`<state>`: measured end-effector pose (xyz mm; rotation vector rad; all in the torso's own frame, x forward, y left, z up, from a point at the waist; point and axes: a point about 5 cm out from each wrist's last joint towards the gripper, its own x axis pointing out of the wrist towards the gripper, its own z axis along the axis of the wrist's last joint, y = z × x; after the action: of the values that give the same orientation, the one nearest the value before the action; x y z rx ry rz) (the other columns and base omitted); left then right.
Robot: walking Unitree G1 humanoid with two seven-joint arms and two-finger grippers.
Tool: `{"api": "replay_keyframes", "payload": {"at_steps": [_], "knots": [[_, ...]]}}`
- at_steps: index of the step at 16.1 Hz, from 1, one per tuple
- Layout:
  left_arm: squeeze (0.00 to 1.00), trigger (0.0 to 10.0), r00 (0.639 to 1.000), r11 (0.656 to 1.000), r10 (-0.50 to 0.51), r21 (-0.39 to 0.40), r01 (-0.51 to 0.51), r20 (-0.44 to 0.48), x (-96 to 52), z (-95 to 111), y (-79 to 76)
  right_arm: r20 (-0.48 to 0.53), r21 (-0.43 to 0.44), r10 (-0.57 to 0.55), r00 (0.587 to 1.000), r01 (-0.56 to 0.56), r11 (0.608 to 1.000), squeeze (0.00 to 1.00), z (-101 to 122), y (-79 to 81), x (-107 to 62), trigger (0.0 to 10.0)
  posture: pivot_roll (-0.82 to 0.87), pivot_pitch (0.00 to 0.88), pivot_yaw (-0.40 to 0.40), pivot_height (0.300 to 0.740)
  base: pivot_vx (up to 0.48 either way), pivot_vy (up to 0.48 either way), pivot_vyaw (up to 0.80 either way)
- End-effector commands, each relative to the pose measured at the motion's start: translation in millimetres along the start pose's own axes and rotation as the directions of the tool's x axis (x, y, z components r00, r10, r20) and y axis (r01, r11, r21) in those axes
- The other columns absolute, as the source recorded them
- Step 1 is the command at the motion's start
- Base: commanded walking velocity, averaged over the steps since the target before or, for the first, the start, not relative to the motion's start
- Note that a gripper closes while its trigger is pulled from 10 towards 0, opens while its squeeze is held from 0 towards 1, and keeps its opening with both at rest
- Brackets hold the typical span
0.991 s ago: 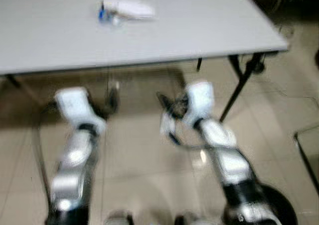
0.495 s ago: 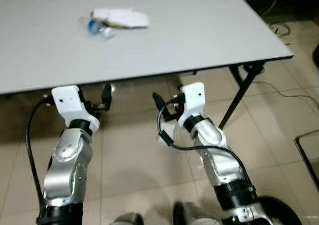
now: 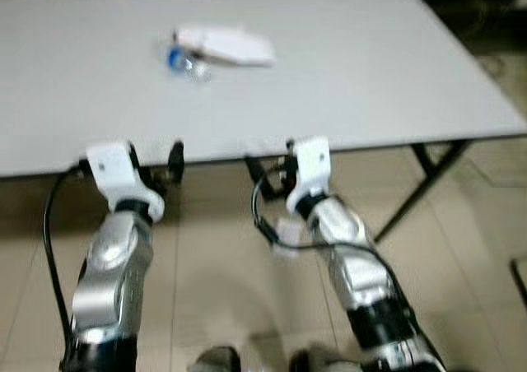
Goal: Picking trash to rubbish bin
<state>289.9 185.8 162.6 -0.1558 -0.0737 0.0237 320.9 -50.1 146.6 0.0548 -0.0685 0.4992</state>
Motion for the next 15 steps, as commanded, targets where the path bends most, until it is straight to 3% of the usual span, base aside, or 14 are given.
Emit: {"api": "replay_keyframes", "payload": {"at_steps": [1,15], "knots": [[0.0,10.0,1.0,1.0,-0.006,-0.004,0.006,-0.006,-1.2,-0.5,-3.9,-0.01,0.004,-0.023,1.0,0.024,1.0,0.0,-3.4,-6.4,-2.0,10.0,-0.01,0.168,0.013,0.74,0.424,0.0,0.7],[0.0,10.0,1.0,1.0,0.004,-0.015,-0.005,-0.029,-2.4,-3.9,-2.1,0.002,0.017,-0.015,1.0,0.015,1.0,0.0,-2.2,-2.3,1.0,10.0,-0.01,0.172,0.009,0.74,0.42,0.0,0.0]]}}
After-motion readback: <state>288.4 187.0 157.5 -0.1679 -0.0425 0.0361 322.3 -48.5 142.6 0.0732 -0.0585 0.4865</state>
